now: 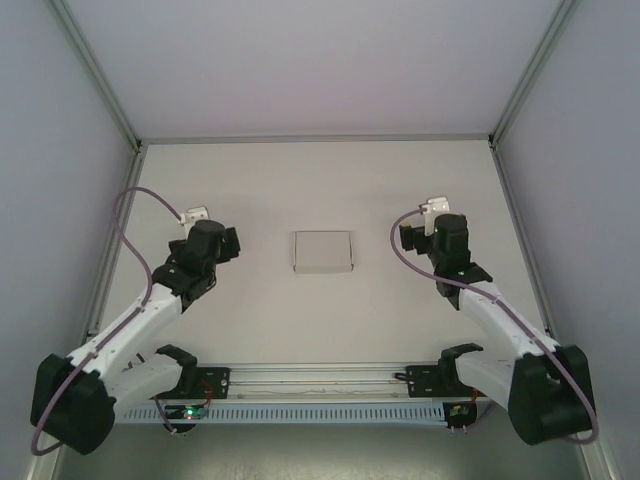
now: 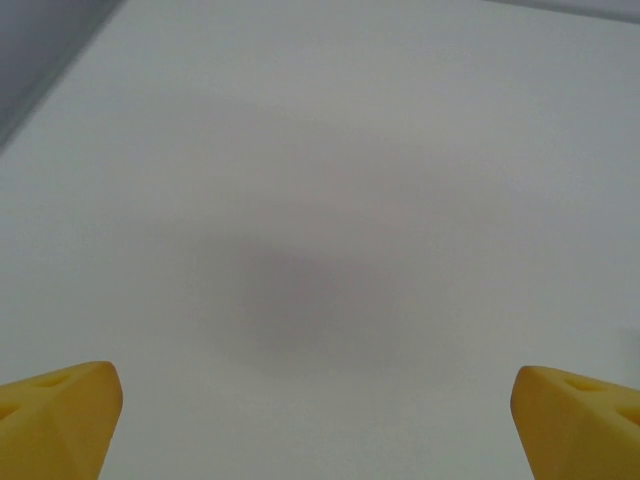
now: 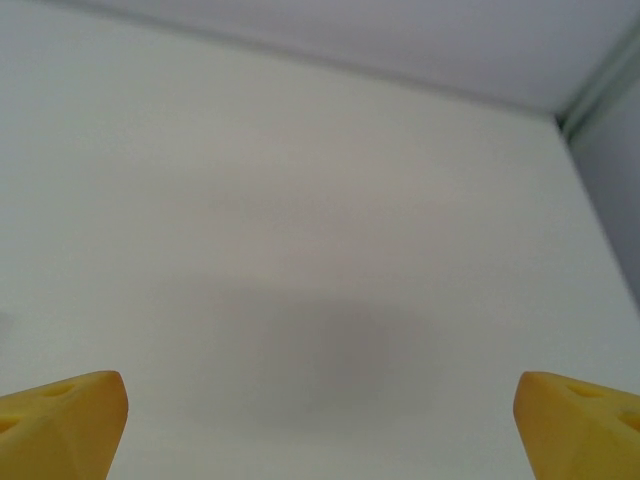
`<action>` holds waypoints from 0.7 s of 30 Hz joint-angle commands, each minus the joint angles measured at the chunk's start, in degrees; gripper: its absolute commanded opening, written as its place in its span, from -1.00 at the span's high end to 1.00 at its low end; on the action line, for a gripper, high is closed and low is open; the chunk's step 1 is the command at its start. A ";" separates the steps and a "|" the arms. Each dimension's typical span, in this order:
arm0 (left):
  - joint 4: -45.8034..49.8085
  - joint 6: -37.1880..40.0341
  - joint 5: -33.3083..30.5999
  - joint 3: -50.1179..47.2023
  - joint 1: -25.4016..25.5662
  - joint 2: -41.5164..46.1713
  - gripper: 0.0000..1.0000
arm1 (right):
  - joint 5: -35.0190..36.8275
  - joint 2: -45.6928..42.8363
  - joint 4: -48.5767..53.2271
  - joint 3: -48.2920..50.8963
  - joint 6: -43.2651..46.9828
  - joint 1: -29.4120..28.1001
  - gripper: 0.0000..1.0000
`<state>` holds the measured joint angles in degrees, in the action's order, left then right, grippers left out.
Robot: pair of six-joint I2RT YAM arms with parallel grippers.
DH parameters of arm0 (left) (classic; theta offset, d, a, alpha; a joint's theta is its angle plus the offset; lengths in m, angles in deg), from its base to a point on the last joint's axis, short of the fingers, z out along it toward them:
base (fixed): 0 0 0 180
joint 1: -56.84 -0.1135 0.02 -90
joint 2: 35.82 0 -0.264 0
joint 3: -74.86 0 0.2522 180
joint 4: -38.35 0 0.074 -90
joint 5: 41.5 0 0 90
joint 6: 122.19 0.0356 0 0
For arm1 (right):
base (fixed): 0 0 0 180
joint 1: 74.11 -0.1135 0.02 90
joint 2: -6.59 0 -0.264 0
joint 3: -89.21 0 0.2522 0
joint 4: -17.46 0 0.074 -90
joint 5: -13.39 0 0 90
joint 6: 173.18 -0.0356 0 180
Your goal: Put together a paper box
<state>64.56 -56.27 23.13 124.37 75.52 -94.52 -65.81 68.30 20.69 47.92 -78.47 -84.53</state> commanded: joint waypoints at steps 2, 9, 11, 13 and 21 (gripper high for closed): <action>-22.65 12.91 1.89 -5.44 -6.13 -4.98 -1.00 | -2.81 3.40 -28.36 9.39 -2.89 4.00 -0.97; -44.66 18.62 5.32 -12.46 -9.52 -10.74 -0.99 | -9.98 12.42 -58.85 20.37 -6.71 11.29 -0.97; -45.13 19.90 7.18 -13.25 -10.21 -11.07 -0.99 | -15.32 15.43 -61.74 20.59 -6.83 12.88 -0.97; -48.60 21.88 8.35 -14.35 -10.68 -12.81 -1.00 | -21.21 21.08 -64.01 19.21 -4.97 13.40 -0.96; -78.28 25.02 11.71 -17.81 -14.01 -33.97 -0.99 | -21.05 25.31 -50.58 9.46 -5.08 13.14 -0.97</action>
<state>4.14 -34.24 32.57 105.50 63.41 -120.37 -85.67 94.86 -33.47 60.27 -83.47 -70.63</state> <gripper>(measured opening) 0.997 0.986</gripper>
